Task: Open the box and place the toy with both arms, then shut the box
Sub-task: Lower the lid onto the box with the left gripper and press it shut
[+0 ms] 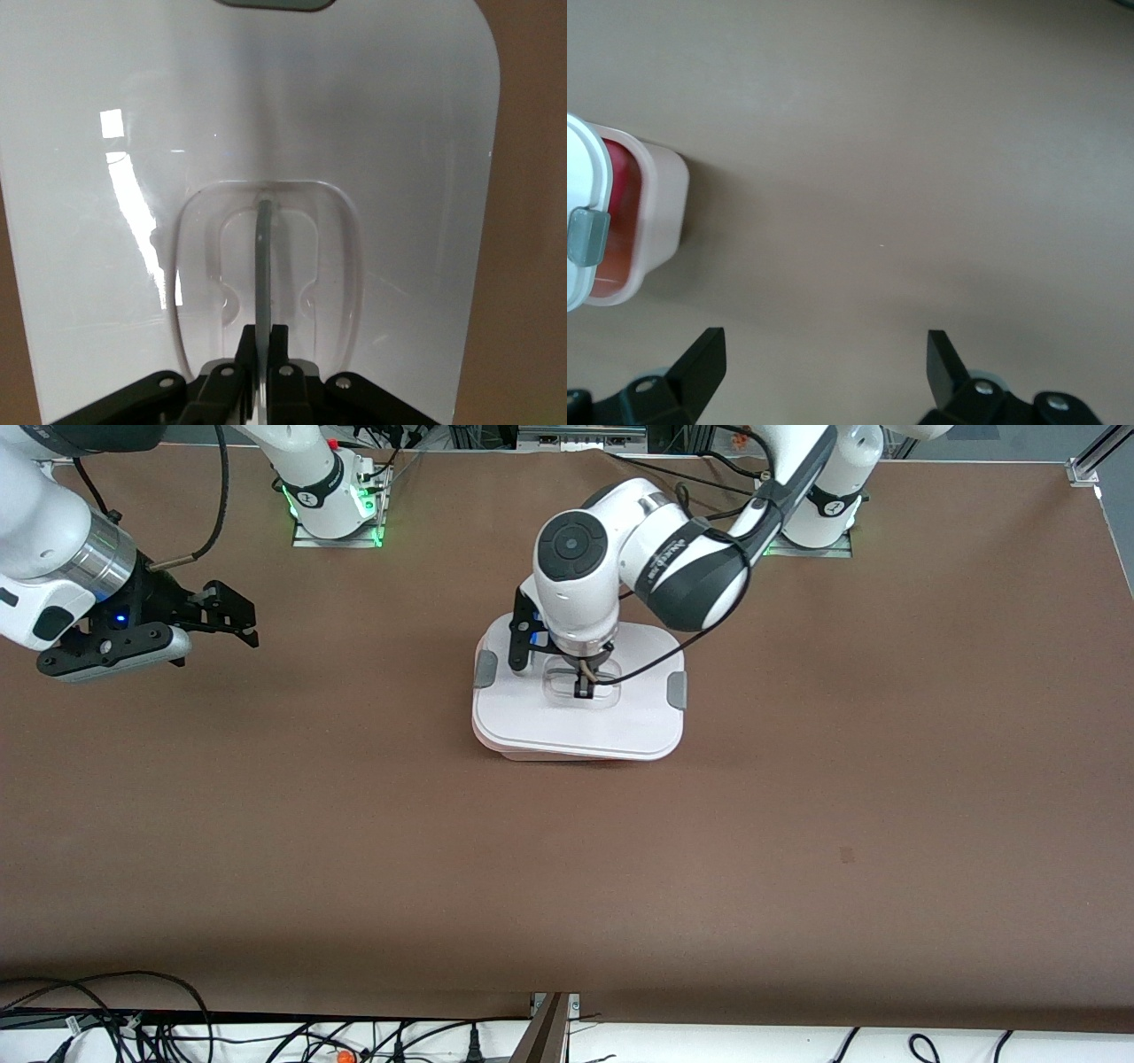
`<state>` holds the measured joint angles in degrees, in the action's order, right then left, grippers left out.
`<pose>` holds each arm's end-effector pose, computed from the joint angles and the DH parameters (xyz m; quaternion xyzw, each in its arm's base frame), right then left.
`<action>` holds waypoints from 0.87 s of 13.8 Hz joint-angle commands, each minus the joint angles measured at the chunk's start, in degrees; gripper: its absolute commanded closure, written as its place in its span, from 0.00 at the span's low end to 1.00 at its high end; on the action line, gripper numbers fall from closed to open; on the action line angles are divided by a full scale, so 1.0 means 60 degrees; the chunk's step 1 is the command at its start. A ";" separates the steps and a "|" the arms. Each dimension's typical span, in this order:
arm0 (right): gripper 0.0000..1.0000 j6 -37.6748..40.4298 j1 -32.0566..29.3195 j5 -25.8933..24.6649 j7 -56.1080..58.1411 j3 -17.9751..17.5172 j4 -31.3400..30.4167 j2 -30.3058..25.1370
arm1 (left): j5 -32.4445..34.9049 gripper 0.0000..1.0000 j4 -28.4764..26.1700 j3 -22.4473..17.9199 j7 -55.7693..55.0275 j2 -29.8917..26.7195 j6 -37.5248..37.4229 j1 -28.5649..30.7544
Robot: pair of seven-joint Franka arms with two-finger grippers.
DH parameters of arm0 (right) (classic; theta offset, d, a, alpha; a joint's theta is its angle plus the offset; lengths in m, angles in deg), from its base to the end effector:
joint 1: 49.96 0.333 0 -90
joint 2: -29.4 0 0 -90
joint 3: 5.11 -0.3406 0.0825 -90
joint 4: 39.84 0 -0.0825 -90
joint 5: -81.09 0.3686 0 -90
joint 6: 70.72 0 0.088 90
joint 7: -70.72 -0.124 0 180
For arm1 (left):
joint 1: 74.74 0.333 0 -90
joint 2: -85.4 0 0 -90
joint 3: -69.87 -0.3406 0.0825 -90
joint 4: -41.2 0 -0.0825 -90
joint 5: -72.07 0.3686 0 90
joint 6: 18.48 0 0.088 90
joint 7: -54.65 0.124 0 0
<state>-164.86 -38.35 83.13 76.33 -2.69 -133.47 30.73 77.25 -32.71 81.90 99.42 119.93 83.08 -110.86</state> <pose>0.5432 0.0924 0.5967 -0.9917 -0.1274 0.0077 0.0170 0.5043 -0.4983 0.4010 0.6902 -0.7214 -0.0542 0.0148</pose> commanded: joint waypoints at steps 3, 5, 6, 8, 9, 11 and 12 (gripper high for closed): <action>0.00 0.0264 -0.0176 -0.0223 0.0105 0.0184 0.0225 -0.0060 | 0.0572 1.00 0.0014 -0.0114 -0.0635 0.0235 0.0240 -0.0367; 0.00 0.0468 -0.0162 -0.0237 0.0090 0.0359 0.0342 -0.0060 | 0.0573 1.00 -0.0030 -0.0129 -0.1057 0.0264 0.0226 -0.0454; 0.00 0.0542 -0.0176 -0.0238 0.0105 0.0374 0.0415 -0.0060 | 0.0587 1.00 -0.0117 -0.0144 -0.1292 0.0337 0.0226 -0.0513; 0.00 0.0572 -0.0205 -0.0252 0.0163 0.0389 0.0576 -0.0046 | 0.0602 1.00 -0.0089 -0.0173 -0.1353 0.0527 0.0240 -0.0514; 0.00 0.0731 -0.0162 -0.0223 0.0033 0.0418 0.0635 -0.0002 | 0.0602 1.00 -0.0089 -0.0159 -0.1353 0.0528 0.0255 -0.0514; 0.00 0.0806 -0.0147 -0.0179 0.0002 0.0418 0.0680 0.0027 | 0.0602 1.00 -0.0074 -0.0158 -0.1353 0.0644 0.0269 -0.0514; 0.00 0.0806 -0.0133 -0.0179 0.0017 0.0418 0.0680 0.0027 | 0.0602 1.00 -0.0074 -0.0173 -0.1368 0.0674 0.0269 -0.0572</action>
<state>-161.39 -39.13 82.33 76.34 -0.12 -130.52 30.69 79.47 -33.16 81.65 92.12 123.22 84.33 -113.16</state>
